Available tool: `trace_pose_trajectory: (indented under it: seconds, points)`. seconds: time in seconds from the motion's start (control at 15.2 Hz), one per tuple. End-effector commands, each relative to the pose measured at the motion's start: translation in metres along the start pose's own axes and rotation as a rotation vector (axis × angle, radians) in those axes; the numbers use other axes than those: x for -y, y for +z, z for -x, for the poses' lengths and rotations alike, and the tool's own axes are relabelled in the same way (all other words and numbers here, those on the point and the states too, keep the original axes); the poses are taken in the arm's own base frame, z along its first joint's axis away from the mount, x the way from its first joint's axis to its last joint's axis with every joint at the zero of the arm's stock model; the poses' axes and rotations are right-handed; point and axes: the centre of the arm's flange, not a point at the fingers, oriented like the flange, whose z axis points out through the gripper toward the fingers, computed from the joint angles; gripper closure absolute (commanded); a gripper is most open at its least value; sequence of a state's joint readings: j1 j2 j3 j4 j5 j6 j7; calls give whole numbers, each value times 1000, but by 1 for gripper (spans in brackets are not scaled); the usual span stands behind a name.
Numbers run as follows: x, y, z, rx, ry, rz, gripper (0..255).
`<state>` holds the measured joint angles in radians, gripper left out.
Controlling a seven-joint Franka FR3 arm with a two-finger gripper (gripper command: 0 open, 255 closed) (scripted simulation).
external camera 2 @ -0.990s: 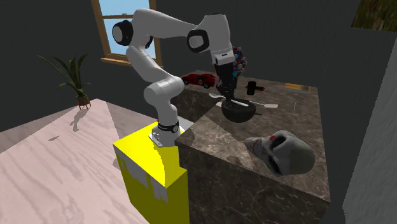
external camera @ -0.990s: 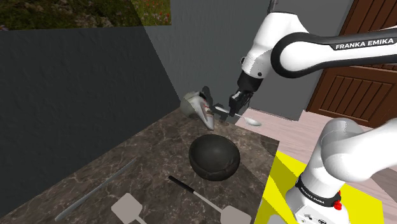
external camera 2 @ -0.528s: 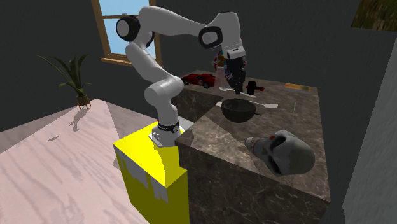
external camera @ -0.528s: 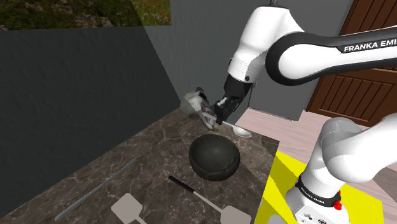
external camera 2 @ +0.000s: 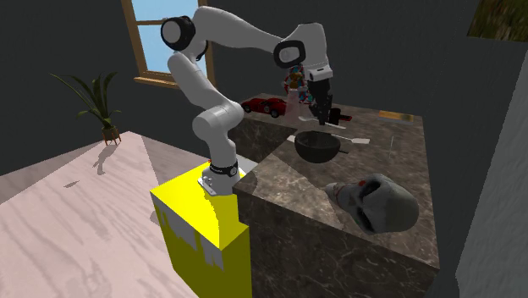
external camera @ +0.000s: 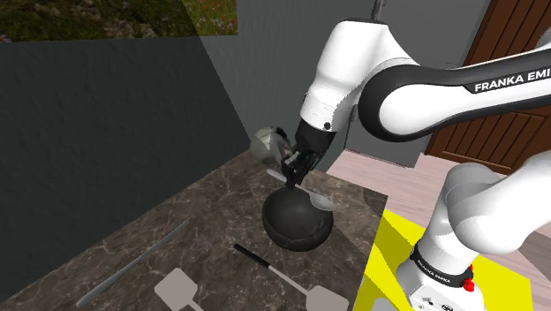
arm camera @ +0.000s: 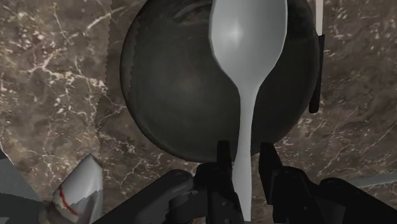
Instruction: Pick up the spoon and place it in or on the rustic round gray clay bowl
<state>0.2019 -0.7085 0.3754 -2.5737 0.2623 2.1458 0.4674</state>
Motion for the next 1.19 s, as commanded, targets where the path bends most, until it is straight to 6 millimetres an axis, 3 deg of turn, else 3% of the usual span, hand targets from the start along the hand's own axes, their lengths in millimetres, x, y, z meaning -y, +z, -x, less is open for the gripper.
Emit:
trace_pose_trajectory:
  seconds: [0.0, 0.66, 1.12]
  points:
    - [-1, 10, 2, 0, 0, 0, 255]
    - [-7, 59, 13, 0, 0, 0, 255]
    - [-7, 59, 13, 0, 0, 0, 255]
